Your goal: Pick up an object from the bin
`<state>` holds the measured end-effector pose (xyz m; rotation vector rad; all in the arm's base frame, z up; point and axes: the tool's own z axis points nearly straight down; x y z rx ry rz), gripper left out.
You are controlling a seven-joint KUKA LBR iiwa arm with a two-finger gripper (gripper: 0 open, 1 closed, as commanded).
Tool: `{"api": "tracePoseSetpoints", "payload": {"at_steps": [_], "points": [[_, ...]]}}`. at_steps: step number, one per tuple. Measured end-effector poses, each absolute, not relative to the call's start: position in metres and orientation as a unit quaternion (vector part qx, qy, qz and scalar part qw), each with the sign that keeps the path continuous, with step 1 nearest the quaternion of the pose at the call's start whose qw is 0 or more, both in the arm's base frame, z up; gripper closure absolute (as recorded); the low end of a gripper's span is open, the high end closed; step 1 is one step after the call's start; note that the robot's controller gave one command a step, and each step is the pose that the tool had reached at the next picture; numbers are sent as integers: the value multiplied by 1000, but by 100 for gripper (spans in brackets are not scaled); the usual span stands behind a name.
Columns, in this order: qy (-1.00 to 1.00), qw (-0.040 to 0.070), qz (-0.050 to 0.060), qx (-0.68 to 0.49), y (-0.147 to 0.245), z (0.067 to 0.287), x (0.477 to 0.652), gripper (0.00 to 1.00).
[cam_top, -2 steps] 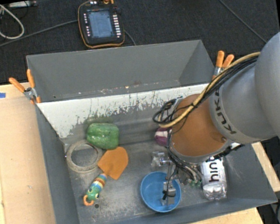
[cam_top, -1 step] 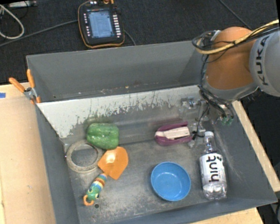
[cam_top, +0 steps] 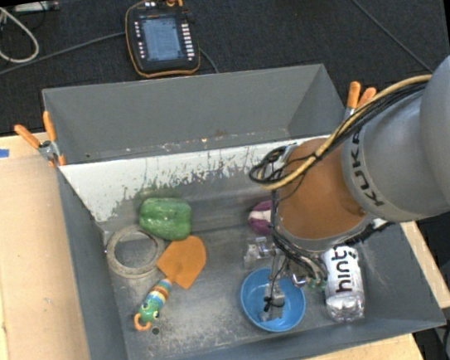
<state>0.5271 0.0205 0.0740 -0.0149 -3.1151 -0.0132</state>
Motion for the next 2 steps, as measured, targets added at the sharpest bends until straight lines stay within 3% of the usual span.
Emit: {"api": "tracePoseSetpoints", "payload": {"at_steps": [1, 2], "points": [[-999, -13, 2, -32, -70, 70, 623, 0], [-1000, 8, -5, -8, 3, 73, 552, 100]]}}
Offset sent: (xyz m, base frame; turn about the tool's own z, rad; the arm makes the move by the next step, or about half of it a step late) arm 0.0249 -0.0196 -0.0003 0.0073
